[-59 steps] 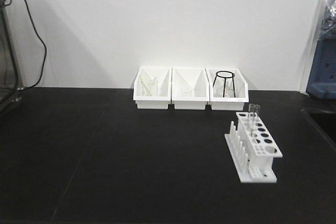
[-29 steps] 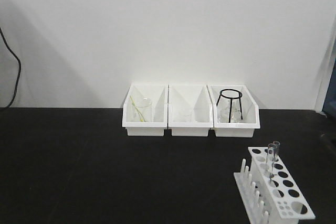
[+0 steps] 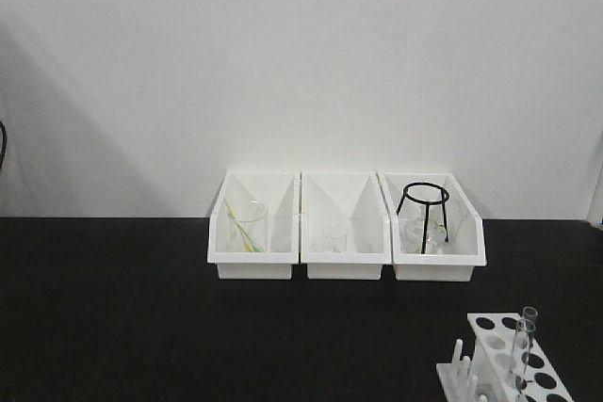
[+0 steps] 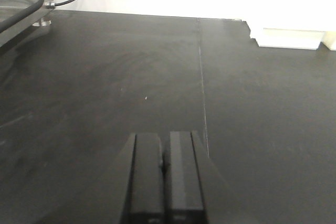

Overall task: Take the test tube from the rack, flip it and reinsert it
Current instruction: 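Drive the base up to the white test tube rack on the bench, then lower the open right gripper around a clear glass tube in the rack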

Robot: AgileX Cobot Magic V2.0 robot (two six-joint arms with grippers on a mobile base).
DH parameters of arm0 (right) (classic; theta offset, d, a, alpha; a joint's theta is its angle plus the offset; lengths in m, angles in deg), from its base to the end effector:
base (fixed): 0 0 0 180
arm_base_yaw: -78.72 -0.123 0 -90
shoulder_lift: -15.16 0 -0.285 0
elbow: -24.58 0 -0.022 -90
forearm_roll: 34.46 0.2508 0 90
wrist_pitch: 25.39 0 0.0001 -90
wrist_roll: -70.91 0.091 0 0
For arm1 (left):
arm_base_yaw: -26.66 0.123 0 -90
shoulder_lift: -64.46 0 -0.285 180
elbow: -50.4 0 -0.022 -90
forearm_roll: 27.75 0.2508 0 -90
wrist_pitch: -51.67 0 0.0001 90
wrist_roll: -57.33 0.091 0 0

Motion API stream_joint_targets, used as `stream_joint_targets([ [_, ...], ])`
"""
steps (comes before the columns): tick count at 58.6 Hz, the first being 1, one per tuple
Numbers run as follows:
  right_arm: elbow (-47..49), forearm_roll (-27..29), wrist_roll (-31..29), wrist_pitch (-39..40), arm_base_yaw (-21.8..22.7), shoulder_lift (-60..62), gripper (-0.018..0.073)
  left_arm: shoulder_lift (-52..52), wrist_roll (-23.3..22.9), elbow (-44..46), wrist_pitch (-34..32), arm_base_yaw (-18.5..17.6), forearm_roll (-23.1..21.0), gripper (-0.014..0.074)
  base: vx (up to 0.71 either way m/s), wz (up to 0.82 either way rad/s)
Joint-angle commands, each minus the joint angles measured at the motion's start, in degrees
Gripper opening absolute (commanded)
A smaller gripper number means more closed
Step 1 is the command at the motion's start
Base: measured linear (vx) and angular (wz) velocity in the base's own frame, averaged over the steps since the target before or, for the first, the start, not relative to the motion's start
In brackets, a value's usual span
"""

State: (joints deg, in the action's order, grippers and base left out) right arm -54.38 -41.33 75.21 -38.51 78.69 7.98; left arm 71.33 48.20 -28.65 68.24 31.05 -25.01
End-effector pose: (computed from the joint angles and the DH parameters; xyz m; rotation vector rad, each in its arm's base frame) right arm 0.0558 -0.0025 0.1829 -0.0166 1.7310 -0.0539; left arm 0.0542 0.0054 0.1771 -0.1795 1.7794 -0.0143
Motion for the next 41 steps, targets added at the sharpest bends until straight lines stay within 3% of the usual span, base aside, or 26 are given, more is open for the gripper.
stream_joint_targets([
  [1, -0.1, -0.8, 0.0, 4.5, 0.0, 0.6, -0.0008, -0.6, 0.0, 0.0, -4.9, -0.4, -0.3, -0.0006, 0.15, -0.01],
  [27, -0.1, -0.9, 0.0, 4.7, 0.0, 0.6, -0.0008, -0.6, 0.0, 0.0, -4.9, -0.4, -0.3, -0.0006, 0.10, 0.00],
  [35, -0.1, -4.7, -0.9, 5.0, 0.0, 0.6, -0.0008, -0.6, 0.0, 0.0, -4.9, -0.4, -0.3, -0.0006, 0.04, 0.00],
  [41, -0.1, -2.4, -0.6, 8.2, 0.0, 0.6, -0.0008, -0.6, 0.0, 0.0, -4.9, -0.4, -0.3, -0.0006, 0.02, -0.01],
])
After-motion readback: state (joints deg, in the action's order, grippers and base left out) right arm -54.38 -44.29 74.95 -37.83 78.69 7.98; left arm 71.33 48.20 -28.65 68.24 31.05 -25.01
